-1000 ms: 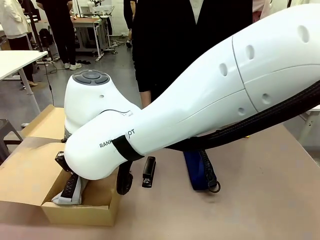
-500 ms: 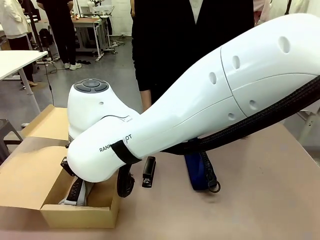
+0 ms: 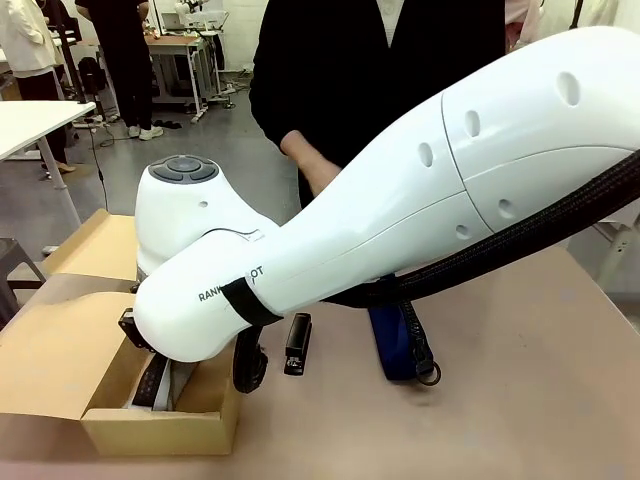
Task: Place items inside the box.
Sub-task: Pick up a Pencil pouch or Stapler and place it inside the Mailer Box closest to the robot.
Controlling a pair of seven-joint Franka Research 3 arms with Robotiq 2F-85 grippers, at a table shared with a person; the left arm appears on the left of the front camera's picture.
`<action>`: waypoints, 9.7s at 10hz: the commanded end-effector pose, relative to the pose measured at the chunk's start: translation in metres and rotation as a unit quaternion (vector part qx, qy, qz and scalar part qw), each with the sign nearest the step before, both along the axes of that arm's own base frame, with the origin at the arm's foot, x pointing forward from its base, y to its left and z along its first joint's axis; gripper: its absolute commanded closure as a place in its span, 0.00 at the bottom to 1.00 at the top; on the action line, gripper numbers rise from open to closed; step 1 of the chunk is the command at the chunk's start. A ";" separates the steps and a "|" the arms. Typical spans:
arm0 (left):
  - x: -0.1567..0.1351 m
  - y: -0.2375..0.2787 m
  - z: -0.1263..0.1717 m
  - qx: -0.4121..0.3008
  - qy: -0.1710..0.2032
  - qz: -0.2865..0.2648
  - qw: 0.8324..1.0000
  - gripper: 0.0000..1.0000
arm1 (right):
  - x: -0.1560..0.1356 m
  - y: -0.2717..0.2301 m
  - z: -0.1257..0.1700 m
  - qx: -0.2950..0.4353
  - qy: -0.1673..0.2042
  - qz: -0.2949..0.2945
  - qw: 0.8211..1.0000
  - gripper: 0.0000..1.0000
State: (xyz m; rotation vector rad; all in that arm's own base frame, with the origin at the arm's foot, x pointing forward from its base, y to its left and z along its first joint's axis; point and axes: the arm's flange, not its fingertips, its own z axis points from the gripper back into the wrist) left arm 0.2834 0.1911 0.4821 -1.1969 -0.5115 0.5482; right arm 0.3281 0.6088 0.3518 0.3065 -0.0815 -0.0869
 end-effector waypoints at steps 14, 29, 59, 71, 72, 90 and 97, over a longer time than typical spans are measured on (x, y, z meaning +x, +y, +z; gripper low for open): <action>-0.002 -0.001 -0.001 0.001 -0.009 -0.004 1.000 0.00 | -0.036 -0.097 0.115 0.106 0.060 0.209 0.970 0.00; -0.002 -0.001 -0.001 0.001 -0.009 -0.004 1.000 0.00 | 0.033 -0.447 0.187 0.388 -0.015 0.078 0.918 0.00; -0.002 -0.001 -0.001 0.001 -0.009 -0.004 1.000 0.00 | 0.027 -0.740 0.119 0.440 -0.081 -0.167 0.879 0.00; -0.002 -0.001 -0.001 0.001 -0.009 -0.004 1.000 0.00 | 0.065 -0.513 0.124 0.208 0.117 0.016 0.971 0.00; -0.002 -0.001 -0.001 0.001 -0.009 -0.004 1.000 0.00 | 0.067 -0.475 0.122 0.179 0.121 0.051 0.975 0.00; -0.002 -0.001 -0.001 0.001 -0.009 -0.004 1.000 0.00 | 0.069 -0.200 0.039 -0.070 0.141 0.014 0.987 0.00; -0.002 -0.001 -0.001 0.001 -0.009 -0.004 1.000 0.00 | 0.077 -0.163 -0.036 -0.097 0.103 0.001 0.990 0.00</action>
